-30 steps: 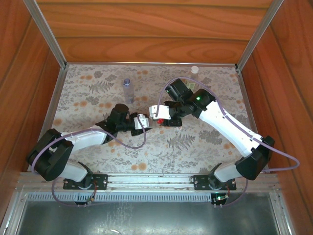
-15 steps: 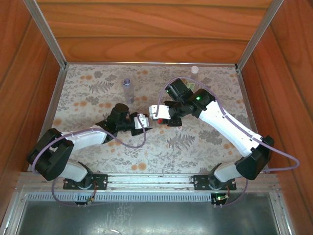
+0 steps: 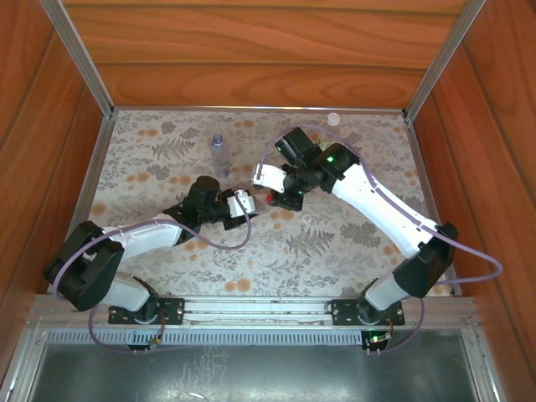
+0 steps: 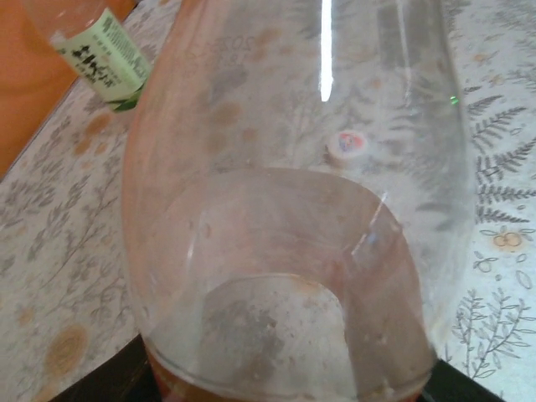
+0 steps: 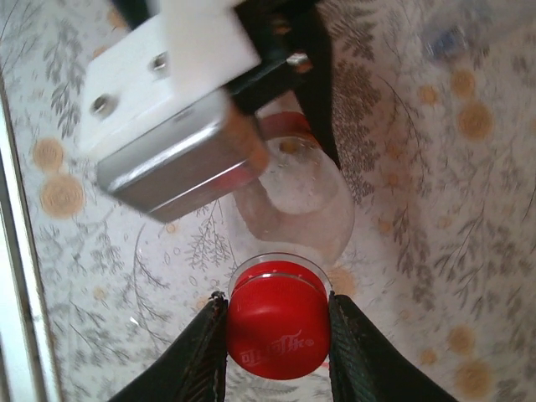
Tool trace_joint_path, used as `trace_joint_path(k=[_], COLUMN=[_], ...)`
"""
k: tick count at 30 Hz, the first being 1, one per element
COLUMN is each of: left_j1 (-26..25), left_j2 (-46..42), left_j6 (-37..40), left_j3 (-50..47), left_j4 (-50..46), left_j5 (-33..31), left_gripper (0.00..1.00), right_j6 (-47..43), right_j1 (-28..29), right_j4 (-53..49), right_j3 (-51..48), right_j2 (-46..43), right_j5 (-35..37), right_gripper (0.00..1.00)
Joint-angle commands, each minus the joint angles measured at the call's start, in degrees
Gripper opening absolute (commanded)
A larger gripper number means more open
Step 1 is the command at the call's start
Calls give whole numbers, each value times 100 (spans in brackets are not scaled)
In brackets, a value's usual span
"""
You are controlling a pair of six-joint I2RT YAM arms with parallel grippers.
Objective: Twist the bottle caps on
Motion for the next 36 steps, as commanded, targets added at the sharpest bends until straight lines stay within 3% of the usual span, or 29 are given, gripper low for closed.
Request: trace_joint_path(k=[1,11,14,17,21,23,28,32,36], left_j1=[-146,-798,-880,-879,-827,-751,-507,-466,-436], left_j2=[-118,-289,-275,-198,-116,-96,-184,-230,-266], left_j6=[-301,153,230,243,199,142,18,75,100], left_j3=[25,-343,-350,-391,-468,-484,-558,-568,-532], left_j4=[-162,950,980,974,902,751,430,211,7], left_j5=[-849,-3254,-3248,-2953,-2274,-1804,-333,267,617], left_gripper=[48,48,48,48,48,49,49,49,49], right_j6=[2181,6608,7048,6891,5655,4665,1182,-1525,-2500], right_j1=[-19,-621,-818,-858,-865,-865,-836,-677,-585], right_j4=[-149,-141,-155,-151,166,476,1054,869,354], right_j3=[332,301,228,274,327,130,-897,-1555,-1282], right_j2=[303,358,311,253,-8,-309,-1289,-1852,-1738], right_j5=[398,-606,-653,-488,-650,-733,-1259,-1485,-1502], right_gripper=[16,16,16,32,67,75,74,70,64])
